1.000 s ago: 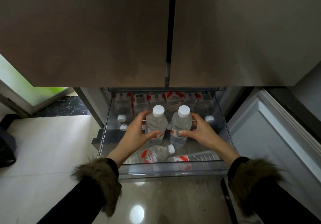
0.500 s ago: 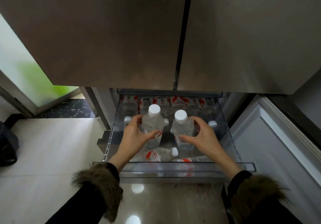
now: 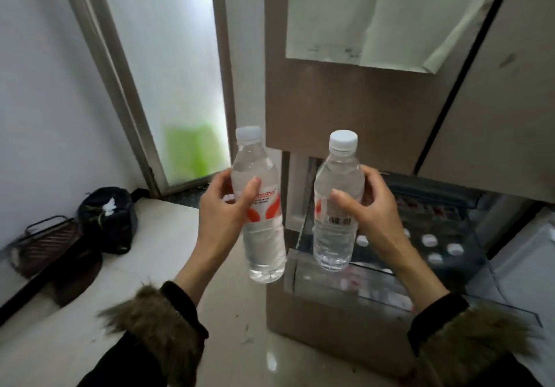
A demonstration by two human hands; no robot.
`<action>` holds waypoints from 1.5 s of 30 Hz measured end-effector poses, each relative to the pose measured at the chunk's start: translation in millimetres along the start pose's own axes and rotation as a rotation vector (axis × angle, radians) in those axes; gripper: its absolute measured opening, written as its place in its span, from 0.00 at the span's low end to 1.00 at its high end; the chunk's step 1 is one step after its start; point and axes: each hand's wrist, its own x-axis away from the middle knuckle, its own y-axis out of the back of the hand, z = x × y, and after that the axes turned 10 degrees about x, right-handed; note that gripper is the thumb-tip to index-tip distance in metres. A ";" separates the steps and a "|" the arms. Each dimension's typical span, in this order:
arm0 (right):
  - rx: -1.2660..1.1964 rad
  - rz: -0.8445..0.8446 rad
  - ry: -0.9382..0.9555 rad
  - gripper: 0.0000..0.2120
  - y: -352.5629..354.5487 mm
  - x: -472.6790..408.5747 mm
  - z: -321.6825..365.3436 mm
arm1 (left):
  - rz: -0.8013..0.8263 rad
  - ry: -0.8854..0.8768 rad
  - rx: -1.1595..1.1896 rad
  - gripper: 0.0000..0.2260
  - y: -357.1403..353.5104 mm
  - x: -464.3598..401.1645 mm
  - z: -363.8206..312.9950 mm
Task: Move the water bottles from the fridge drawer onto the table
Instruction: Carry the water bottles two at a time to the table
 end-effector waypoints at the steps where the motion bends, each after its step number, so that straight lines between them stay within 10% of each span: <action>1: -0.042 0.032 0.001 0.28 -20.0 9.7 12.0 | -0.021 0.001 -0.009 0.17 25.9 9.0 -6.7; 12: -0.116 0.518 0.117 0.20 -268.4 91.3 112.0 | -0.459 0.031 -0.168 0.29 317.9 112.2 -48.2; 18: -0.136 0.759 0.255 0.17 -409.7 125.3 172.0 | -0.733 0.035 -0.266 0.13 452.0 161.0 -62.8; 26: -0.161 1.028 0.385 0.21 -596.1 171.6 239.7 | -1.038 0.080 -0.306 0.18 622.4 196.6 -70.5; 45: -0.046 1.313 0.527 0.20 -913.7 271.3 365.2 | -1.290 0.214 -0.356 0.16 934.2 229.0 -78.5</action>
